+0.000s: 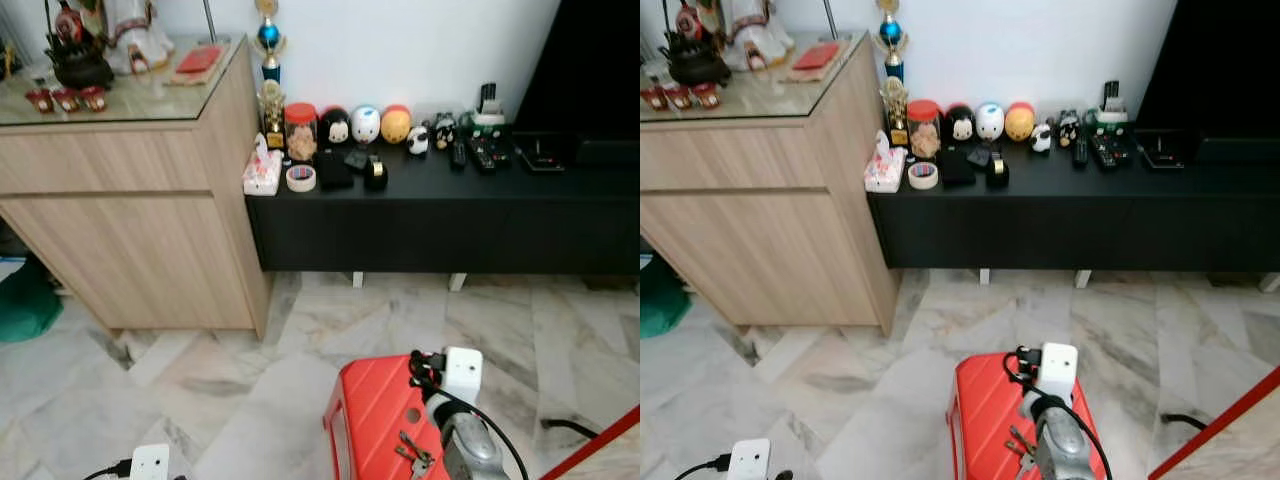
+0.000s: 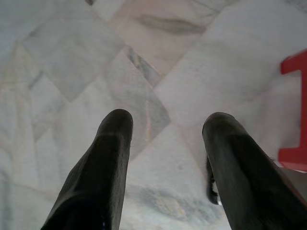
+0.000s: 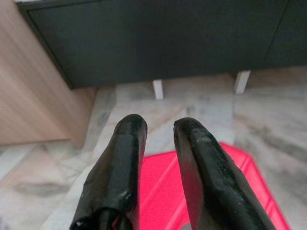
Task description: Hang keys on a hook
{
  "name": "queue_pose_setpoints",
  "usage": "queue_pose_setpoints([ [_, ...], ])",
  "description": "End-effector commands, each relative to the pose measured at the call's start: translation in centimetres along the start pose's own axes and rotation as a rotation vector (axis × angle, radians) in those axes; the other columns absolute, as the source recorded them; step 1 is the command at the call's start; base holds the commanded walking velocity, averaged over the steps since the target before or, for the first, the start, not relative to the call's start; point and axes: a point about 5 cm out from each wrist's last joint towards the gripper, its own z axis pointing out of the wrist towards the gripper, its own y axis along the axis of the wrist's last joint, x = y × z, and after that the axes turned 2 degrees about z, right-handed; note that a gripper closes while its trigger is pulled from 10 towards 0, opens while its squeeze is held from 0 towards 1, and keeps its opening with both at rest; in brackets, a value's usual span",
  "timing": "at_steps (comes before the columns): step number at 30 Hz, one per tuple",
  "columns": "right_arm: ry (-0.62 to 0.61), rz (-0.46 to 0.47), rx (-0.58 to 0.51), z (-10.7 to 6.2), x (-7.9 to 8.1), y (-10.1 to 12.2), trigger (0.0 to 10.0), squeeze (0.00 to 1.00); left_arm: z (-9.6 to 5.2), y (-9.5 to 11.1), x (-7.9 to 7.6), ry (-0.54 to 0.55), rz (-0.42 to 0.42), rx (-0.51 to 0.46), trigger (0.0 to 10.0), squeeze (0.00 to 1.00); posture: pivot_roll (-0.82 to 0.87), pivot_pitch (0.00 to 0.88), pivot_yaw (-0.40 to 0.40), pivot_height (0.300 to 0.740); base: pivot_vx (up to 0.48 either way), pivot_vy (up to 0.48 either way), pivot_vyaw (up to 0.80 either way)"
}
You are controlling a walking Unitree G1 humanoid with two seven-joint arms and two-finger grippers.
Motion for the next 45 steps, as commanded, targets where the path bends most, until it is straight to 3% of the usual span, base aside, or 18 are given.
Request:
queue_pose_setpoints([
  [1, 0.008, -0.025, -0.039, -0.2, 0.0, 0.3, 10.0, 0.0, -0.3, -0.6, -0.1, 0.015, -0.015, 0.002, 10.0, 0.0, 0.06, 0.0, -0.052, 0.74, 0.0, 0.0, 0.0],
  [9, 0.07, -0.121, -0.123, 0.1, 1.1, 1.7, 10.0, 0.0, -0.5, -0.2, -1.4, 0.017, -0.042, -0.048, 10.0, 0.0, 0.06, 0.0, -0.064, 0.74, 0.0, 0.0, 0.0],
  [17, 0.067, -0.126, -0.135, 0.3, 0.3, 2.4, 10.0, 0.0, -0.6, 0.4, -2.3, 0.025, -0.05, -0.09, 10.0, 0.0, 0.07, 0.0, -0.073, 0.74, 0.0, 0.0, 0.0],
  [24, 0.082, -0.134, -0.127, 0.4, 1.0, 2.6, 10.0, 0.0, -0.7, 1.1, -2.3, 0.04, -0.055, -0.13, 10.0, 0.0, 0.09, 0.022, -0.084, 0.74, 0.0, 0.0, 0.0],
  [40, 0.114, -0.135, -0.122, 0.7, 1.8, 3.2, 10.0, 0.0, -1.4, -1.0, -1.7, 0.068, -0.082, -0.074, 10.0, 0.0, 0.1, 0.048, -0.117, 0.63, 0.0, 0.0, 0.0],
  [42, 0.118, -0.126, -0.124, 0.8, 1.9, 3.3, 10.0, 0.0, -1.5, -0.9, -1.5, 0.078, -0.078, -0.094, 10.0, 0.0, 0.09, 0.054, -0.118, 0.63, 0.0, 0.0, 0.0],
  [45, 0.129, -0.112, -0.078, 0.9, 1.8, 3.1, 10.0, 0.0, -1.3, 2.1, -0.3, 0.134, -0.071, -0.27, 10.0, 0.0, 0.08, 0.066, -0.122, 0.63, 0.0, 0.0, 0.0],
])
